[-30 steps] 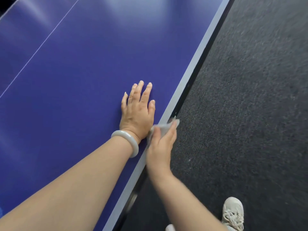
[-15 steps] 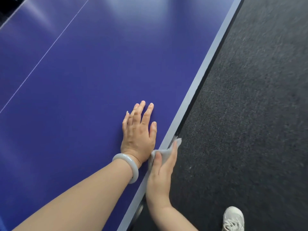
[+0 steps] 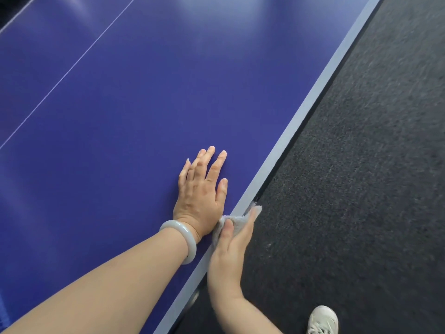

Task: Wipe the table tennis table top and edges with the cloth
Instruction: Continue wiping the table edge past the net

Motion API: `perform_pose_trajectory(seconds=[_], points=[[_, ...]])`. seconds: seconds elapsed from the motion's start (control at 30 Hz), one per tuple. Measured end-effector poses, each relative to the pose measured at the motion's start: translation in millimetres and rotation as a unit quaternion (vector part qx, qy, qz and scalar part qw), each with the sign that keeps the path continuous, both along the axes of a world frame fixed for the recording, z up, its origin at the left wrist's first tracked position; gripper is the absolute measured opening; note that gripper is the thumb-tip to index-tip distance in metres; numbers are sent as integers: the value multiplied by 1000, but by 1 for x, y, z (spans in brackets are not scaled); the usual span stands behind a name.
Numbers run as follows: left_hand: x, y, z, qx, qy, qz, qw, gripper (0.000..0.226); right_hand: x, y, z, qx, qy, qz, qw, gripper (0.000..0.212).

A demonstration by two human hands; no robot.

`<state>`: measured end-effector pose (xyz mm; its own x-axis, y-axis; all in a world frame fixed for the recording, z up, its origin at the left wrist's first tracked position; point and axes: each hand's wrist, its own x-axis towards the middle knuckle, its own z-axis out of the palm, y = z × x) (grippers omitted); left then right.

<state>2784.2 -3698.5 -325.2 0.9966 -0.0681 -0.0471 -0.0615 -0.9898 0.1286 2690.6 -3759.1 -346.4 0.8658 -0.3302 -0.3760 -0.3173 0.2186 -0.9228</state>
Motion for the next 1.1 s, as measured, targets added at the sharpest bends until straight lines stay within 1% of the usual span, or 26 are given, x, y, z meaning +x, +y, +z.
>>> perform_pose_trajectory(seconds=[0.03, 0.1, 0.2, 0.27, 0.33, 0.4, 0.53, 0.6, 0.67, 0.8, 0.87, 1.0, 1.1], points=[[0, 0, 0, 1, 0, 0, 1000, 57, 5, -5, -1, 4, -5, 14, 1000, 59], [0, 0, -1, -2, -2, 2, 1000, 57, 45, -25, -6, 10, -17, -8, 1000, 70], [-1, -1, 0, -3, -5, 2, 1000, 57, 144, -75, -10, 5, 9, -30, 999, 65], [0, -1, 1, -4, -4, 1, 1000, 57, 185, -97, -8, 0, 29, -42, 999, 61], [0, -2, 1, -5, -5, 5, 1000, 57, 185, -96, -8, 2, 22, -57, 998, 59], [0, -2, 1, -2, -5, 5, 1000, 58, 144, -72, -10, -6, 13, -63, 998, 61], [0, -2, 2, -3, -2, 2, 1000, 59, 21, -15, -1, 12, 9, 7, 1000, 68], [0, -3, 2, 0, 0, 2, 1000, 59, 4, -11, 3, 13, 22, 40, 999, 68], [1, -3, 2, -1, 2, 4, 1000, 59, 32, -23, 0, 15, 31, 35, 999, 73], [1, -4, 3, 2, 6, 6, 1000, 59, 144, -76, -8, -2, 54, -16, 998, 65], [1, -5, 3, 5, 7, 4, 1000, 60, 180, -95, -11, -10, 52, -21, 998, 65], [2, -7, 3, 9, 9, -6, 1000, 62, 183, -107, -12, -19, 28, -1, 999, 68], [2, -8, 4, 28, 15, -12, 999, 62, 182, -108, -13, 1, 24, 2, 1000, 69]])
